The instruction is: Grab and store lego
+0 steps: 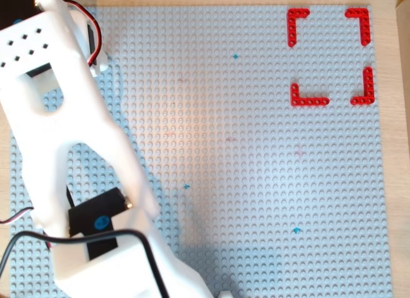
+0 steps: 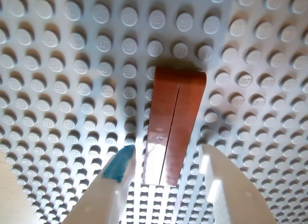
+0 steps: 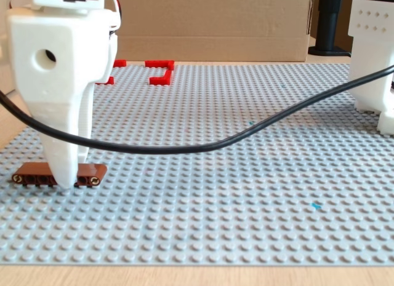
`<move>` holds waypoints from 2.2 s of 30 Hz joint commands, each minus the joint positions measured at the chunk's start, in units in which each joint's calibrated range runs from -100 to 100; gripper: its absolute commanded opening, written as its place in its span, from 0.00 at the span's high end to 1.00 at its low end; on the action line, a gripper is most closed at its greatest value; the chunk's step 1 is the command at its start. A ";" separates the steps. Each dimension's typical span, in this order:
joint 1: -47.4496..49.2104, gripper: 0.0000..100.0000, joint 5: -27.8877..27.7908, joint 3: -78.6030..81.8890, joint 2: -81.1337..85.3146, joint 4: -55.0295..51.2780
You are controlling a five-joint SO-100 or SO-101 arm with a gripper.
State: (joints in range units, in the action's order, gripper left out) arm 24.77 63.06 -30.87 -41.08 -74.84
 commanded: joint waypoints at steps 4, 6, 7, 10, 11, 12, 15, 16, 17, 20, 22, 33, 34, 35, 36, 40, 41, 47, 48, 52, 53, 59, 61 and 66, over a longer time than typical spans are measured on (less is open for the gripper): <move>-0.88 0.85 -0.17 -1.44 -0.07 0.37; -0.88 0.85 -0.17 -1.34 -0.16 0.28; -0.88 0.88 -0.17 -1.07 -0.16 0.28; -0.88 0.96 -0.17 -0.98 -0.24 0.28; -0.88 0.99 -0.17 -0.98 -0.24 0.28; -0.88 0.99 -0.17 -0.98 -0.24 0.28; -0.88 0.98 -0.17 -0.98 -0.24 0.28; -0.88 0.98 -0.17 -0.98 -0.24 0.28; -0.88 0.98 -0.17 -0.98 -0.24 0.28; -0.88 0.98 -0.17 -0.98 -0.24 0.11; -0.88 0.98 -0.17 -1.34 0.01 -0.15; -0.66 0.98 0.09 -18.40 0.60 -12.61; -0.73 0.98 0.30 -21.22 0.60 -15.31; -0.73 0.98 0.30 -24.21 0.60 -17.84; -0.73 0.98 0.36 -27.02 0.52 -19.93; -0.73 0.98 0.36 -35.10 0.60 -24.90; -0.73 0.98 0.15 -36.19 0.60 -25.07; -0.81 0.98 0.04 -40.36 0.69 -25.07; -1.18 0.98 0.04 -40.82 0.69 -25.07; -3.48 0.98 -1.47 -42.27 0.77 -25.07; -4.00 0.98 -2.10 -42.54 1.28 -25.07; -7.26 0.98 -3.93 -38.01 7.72 -25.07; -8.37 0.98 -4.77 -34.92 10.26 -25.07; -12.30 0.98 -6.75 -25.21 16.44 -25.07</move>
State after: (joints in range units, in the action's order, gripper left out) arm 15.46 57.56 -60.88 -31.57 -99.48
